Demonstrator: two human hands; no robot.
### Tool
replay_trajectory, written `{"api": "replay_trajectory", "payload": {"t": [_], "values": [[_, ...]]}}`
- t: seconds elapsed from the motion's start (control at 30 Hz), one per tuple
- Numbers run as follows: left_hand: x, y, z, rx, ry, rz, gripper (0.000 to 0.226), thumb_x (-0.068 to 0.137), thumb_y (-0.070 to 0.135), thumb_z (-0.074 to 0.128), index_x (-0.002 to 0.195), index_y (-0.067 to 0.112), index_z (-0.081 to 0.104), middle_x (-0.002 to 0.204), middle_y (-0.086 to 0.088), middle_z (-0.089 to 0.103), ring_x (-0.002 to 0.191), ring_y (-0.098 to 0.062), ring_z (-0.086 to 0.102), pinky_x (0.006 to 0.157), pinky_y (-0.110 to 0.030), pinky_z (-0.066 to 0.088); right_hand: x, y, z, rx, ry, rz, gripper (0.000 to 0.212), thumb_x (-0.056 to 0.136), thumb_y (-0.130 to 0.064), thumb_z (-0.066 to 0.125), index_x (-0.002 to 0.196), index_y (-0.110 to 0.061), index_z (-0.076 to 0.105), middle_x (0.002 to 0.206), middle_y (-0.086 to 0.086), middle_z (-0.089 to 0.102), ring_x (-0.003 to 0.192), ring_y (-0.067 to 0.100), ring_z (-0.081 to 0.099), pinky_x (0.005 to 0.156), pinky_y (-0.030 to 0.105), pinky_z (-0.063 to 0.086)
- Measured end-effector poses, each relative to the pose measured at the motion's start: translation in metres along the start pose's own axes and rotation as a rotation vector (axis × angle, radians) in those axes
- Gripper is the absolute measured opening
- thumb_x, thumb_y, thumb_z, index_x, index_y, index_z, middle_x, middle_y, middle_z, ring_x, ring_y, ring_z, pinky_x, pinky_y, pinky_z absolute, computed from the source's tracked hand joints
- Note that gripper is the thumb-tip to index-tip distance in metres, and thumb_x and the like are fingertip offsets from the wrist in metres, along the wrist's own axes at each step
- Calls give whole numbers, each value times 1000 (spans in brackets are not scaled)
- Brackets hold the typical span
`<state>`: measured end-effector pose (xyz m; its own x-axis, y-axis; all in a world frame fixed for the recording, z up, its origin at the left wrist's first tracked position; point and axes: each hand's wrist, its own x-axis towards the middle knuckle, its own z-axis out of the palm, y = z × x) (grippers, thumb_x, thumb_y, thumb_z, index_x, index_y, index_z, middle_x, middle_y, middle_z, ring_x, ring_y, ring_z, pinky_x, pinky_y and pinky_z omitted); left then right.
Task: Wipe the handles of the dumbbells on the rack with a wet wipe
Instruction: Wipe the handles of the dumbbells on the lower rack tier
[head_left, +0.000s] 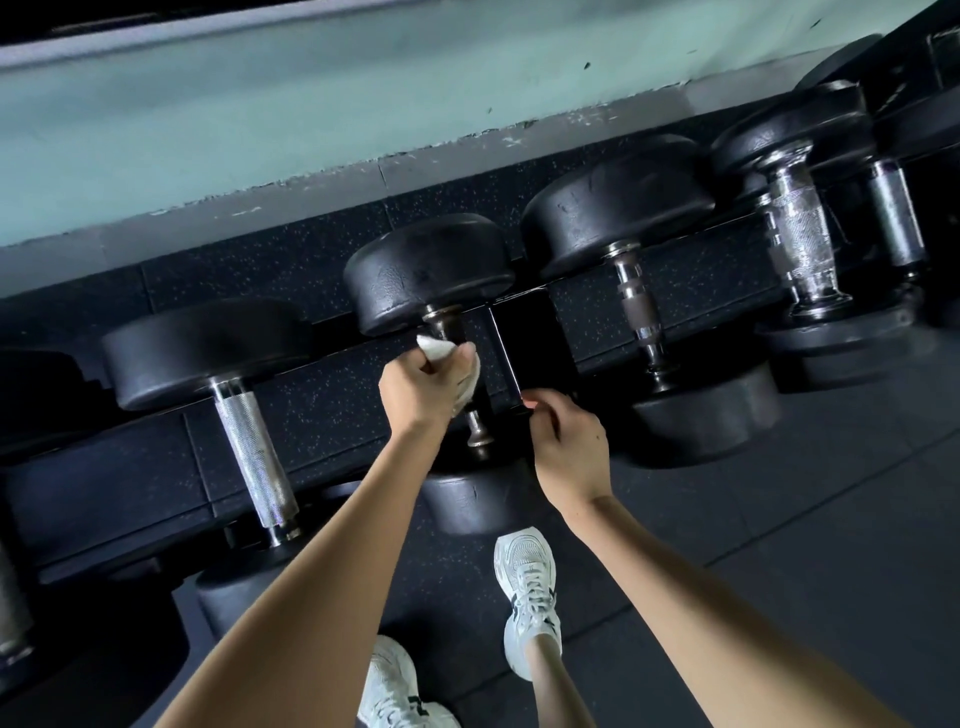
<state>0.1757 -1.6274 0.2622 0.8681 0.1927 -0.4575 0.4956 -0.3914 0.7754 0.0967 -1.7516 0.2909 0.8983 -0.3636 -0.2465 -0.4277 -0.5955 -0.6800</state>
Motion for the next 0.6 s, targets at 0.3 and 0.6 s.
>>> {"api": "replay_trajectory", "payload": {"t": [0.3,0.6], "values": [[5,8,5,-17,24,-29,49,83,48,65,57,7,55,56,-3,52,57,-17,50,59,-28,41,1,1,1,-4,-9,8,48,78,-23,32,108,-12,68,97,7,71,88,23,63,73,25,42],[4,-3,6,-141,-192,-37,46,77,53,64,52,16,54,45,1,49,42,-12,43,53,-23,48,1,1,0,0,-15,-24,50,78,-28,30,106,-10,68,95,11,71,89,27,63,76,28,42]]}}
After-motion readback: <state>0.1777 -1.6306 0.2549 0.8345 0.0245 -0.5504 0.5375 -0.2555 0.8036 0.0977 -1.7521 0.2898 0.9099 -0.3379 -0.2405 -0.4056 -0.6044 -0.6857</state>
